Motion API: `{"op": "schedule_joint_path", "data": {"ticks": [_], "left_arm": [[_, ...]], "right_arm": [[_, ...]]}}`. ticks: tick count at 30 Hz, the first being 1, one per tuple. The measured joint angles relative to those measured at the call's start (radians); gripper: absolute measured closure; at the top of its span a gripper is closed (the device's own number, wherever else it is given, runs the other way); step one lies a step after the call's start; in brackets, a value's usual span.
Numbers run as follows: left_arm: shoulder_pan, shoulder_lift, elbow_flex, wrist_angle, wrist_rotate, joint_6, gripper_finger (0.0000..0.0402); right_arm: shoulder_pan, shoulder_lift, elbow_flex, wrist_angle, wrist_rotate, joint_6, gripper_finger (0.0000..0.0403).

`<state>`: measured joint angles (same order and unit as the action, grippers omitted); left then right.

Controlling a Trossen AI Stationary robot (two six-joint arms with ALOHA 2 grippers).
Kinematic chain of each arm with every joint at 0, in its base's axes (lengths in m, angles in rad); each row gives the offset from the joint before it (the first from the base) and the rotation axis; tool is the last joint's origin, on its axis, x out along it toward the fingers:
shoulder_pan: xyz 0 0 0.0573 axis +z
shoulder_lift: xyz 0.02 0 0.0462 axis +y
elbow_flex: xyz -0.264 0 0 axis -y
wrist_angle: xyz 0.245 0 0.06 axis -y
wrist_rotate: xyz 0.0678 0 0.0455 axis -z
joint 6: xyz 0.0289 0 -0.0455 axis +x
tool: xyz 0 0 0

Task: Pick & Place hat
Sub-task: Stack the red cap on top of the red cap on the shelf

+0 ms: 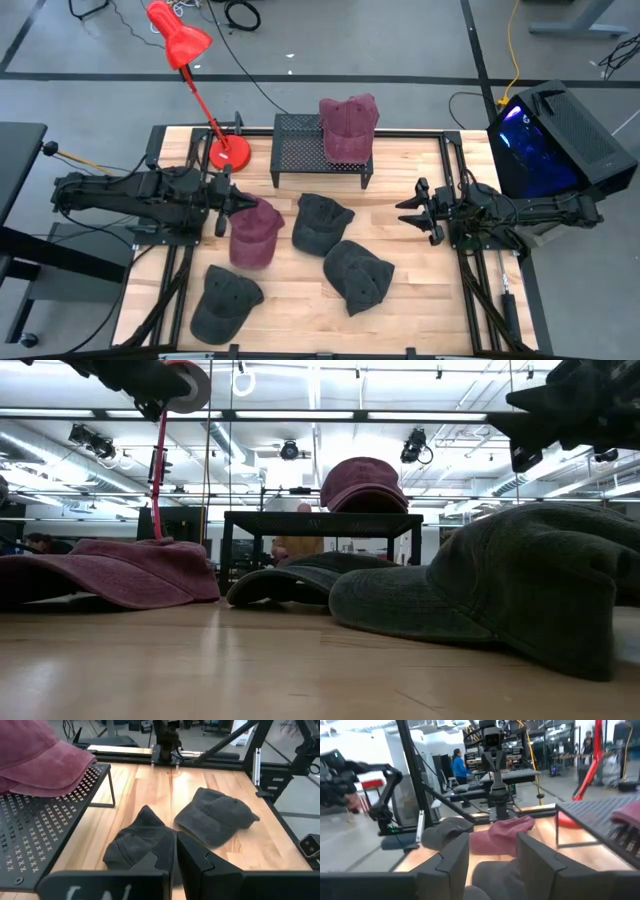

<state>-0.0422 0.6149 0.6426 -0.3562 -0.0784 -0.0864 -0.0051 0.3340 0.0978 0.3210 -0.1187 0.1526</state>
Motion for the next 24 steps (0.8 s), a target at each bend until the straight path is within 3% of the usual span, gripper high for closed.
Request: {"op": "schedule_joint_path", "data": {"ticks": [4,15,20,24], "left_arm": [[0.000,0.005,0.000,-0.033,0.000,0.001,0.0374],[0.000,0.007,0.000,-0.152,-0.030,-0.034,0.0374],[0.000,0.007,0.000,-0.210,-0.057,-0.035,0.0371],[0.000,0.019,0.000,-0.253,-0.060,-0.040,0.0346]], "right_arm": [[0.000,0.000,0.000,0.007,0.010,-0.055,0.0258],[0.000,0.000,0.000,0.031,0.043,-0.121,0.0357],[0.000,0.000,0.000,0.031,0.032,-0.109,0.0377],[0.000,0.000,0.000,0.030,0.031,-0.109,0.0381]]}}
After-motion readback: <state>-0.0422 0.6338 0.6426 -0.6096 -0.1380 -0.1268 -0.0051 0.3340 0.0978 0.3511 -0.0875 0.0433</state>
